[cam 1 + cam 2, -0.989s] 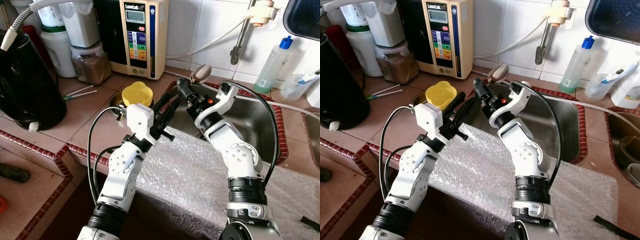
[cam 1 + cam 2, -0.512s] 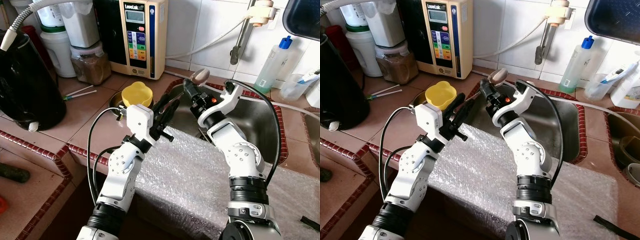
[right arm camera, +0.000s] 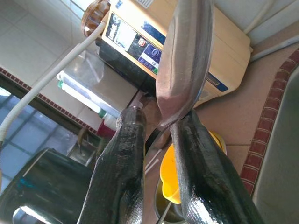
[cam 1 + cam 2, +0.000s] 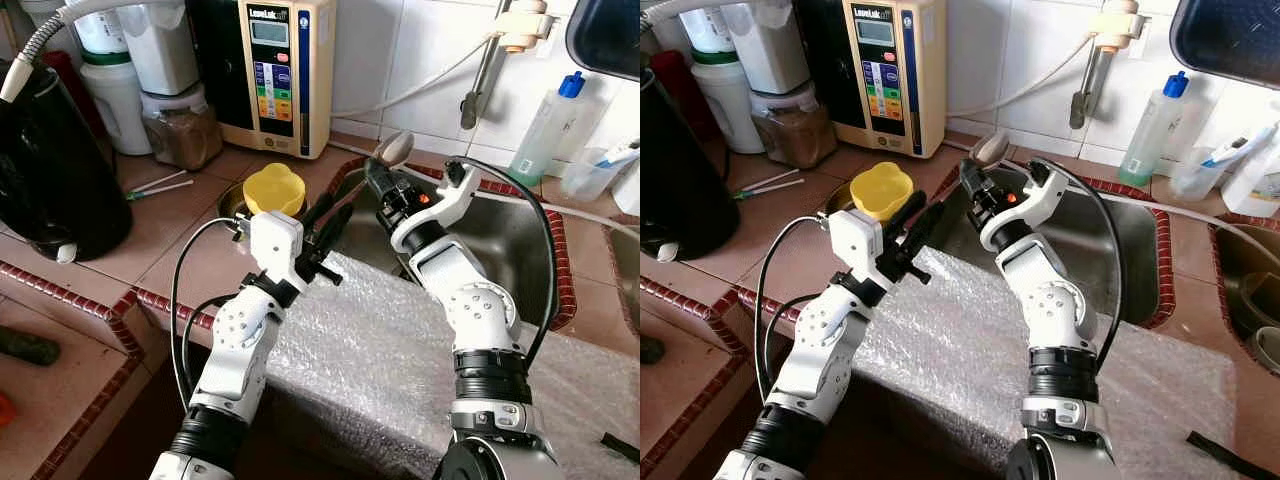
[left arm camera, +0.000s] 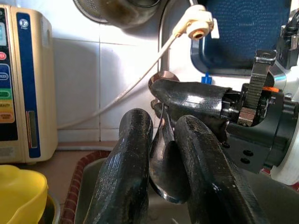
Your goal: Kitchen organization
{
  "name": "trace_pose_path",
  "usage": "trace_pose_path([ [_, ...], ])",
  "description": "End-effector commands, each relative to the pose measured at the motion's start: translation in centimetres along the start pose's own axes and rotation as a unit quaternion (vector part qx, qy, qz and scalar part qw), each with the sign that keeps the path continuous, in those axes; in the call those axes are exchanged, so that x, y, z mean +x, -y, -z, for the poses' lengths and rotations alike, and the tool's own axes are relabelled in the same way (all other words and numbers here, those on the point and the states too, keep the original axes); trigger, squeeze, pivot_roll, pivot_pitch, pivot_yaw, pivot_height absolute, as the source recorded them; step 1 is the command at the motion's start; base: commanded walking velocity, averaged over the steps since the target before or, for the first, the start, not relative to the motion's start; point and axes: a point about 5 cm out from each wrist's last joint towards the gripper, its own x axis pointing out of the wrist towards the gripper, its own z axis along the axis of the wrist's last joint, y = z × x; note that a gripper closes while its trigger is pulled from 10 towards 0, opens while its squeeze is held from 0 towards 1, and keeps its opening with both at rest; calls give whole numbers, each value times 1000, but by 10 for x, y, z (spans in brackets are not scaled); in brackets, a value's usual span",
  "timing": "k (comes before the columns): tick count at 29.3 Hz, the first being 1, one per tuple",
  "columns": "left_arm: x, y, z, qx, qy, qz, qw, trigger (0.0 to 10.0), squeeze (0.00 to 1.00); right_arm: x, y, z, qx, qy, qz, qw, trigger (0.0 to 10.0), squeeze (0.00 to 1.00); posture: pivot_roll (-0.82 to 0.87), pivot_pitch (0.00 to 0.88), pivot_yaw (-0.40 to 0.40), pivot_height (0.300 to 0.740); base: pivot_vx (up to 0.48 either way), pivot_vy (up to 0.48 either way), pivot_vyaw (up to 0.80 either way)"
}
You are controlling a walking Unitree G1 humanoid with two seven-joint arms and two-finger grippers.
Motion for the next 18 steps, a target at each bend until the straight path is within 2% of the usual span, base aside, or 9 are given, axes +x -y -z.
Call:
trace_pose_path([
  [1, 4, 3, -10, 14, 24, 15, 1000, 0, 0, -2, 13, -4, -17, 6, 46, 999, 0, 0, -10, 0, 6, 740, 0, 0, 0],
  [11, 4, 5, -7, 14, 16, 22, 1000, 0, 0, -1, 18, -4, -19, 13, 64, 998, 0, 0, -6, 0, 6, 740, 0, 0, 0],
  [12, 4, 6, -6, 10, 13, 26, 1000, 353, 0, -1, 18, -5, -20, 15, 67, 997, 0, 0, -7, 0, 5, 740, 0, 0, 0],
  [13, 4, 7, -5, 7, 10, 30, 999, 9255, 220, -1, 19, -5, -21, 16, 69, 997, 0, 0, -8, 0, 3, 740, 0, 0, 0],
  [14, 4, 8, -5, 6, 8, 34, 999, 9255, 220, -1, 19, -6, -21, 17, 70, 997, 0, 0, -9, 0, 3, 740, 0, 0, 0],
  [15, 5, 9, -4, 5, 9, 35, 999, 10000, 1000, -1, 20, -7, -24, 17, 73, 997, 0, 0, -10, 0, 1, 740, 0, 0, 0],
  [17, 5, 10, -4, 8, 10, 34, 999, 10000, 1000, -2, 21, -8, -28, 20, 77, 996, 0, 0, -11, 0, -1, 740, 0, 0, 0],
  [18, 5, 10, -3, -4, 7, 36, 999, 10000, 1000, -2, 23, -10, -31, 23, 82, 996, 0, 0, -13, 0, -1, 740, 0, 0, 0],
])
